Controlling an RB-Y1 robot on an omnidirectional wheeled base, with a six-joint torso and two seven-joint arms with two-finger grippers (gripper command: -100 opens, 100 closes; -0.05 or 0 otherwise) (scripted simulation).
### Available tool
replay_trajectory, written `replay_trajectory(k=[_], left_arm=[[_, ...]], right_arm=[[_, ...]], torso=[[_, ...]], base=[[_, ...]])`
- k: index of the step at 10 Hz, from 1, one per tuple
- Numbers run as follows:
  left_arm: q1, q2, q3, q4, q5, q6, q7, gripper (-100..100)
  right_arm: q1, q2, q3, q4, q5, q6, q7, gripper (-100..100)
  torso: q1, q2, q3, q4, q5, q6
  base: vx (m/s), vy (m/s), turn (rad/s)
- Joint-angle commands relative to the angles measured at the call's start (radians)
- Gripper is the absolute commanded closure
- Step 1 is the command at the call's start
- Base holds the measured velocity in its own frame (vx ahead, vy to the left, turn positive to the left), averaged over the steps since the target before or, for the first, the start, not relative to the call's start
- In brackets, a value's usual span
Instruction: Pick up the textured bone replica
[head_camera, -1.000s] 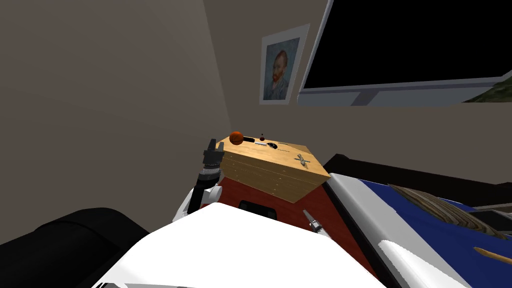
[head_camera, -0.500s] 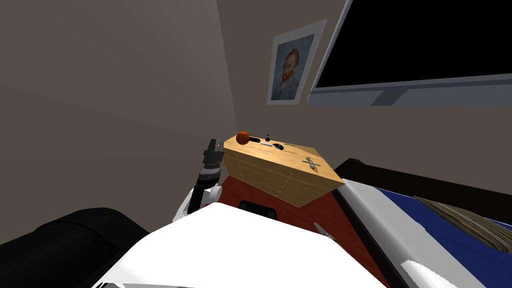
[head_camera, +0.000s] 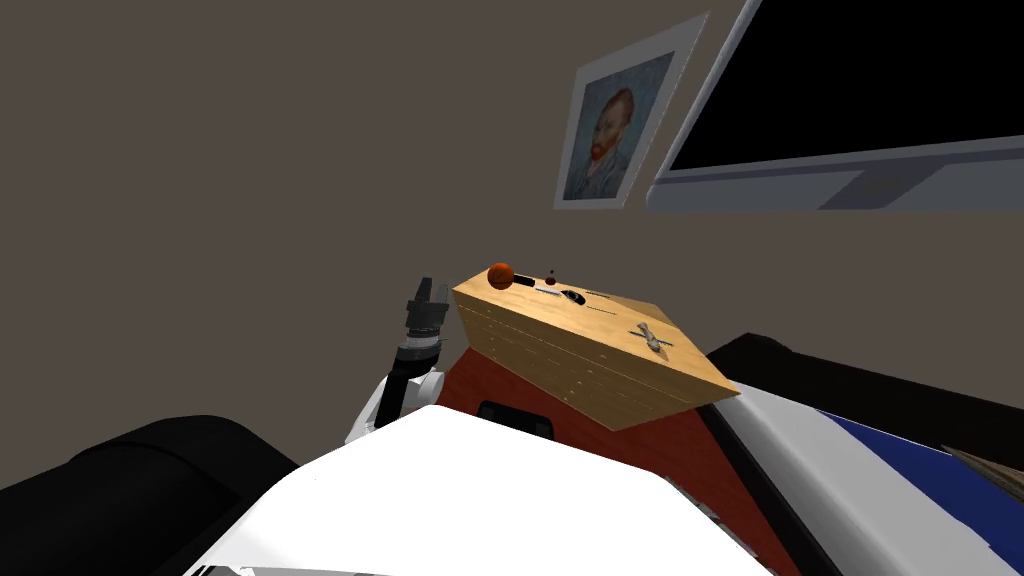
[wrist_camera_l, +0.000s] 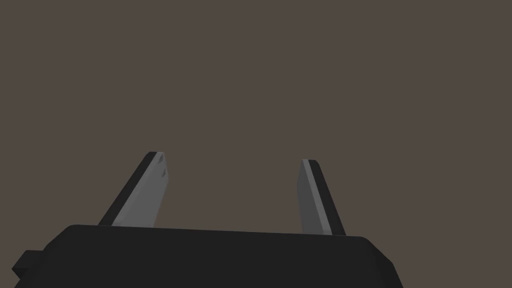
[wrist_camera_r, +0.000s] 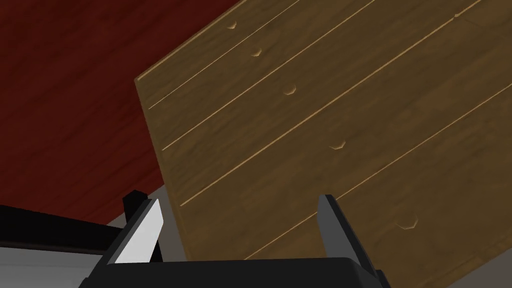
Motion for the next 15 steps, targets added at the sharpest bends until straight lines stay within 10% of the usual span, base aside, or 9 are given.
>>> replay_trajectory(k=[1,15], left_arm=[[0.0,0.0,0.0,0.0,0.0,0.0,0.0,0],[0.0,0.0,0.0,0.0,0.0,0.0,0.0,0]], right_arm=[[0.004,-0.05,0.008,0.022,-0.014,0.005,-0.006,-100],[0.035,-0.42,0.079,0.204,-0.144,0.078,-0.049,-100]], torso=[[0.0,0.0,0.0,0.0,0.0,0.0],[-0.005,-0.004,-0.002,-0.001,-0.001,0.0]], base=[[0.009,0.085,0.117],[0.03,0.049,0.147]])
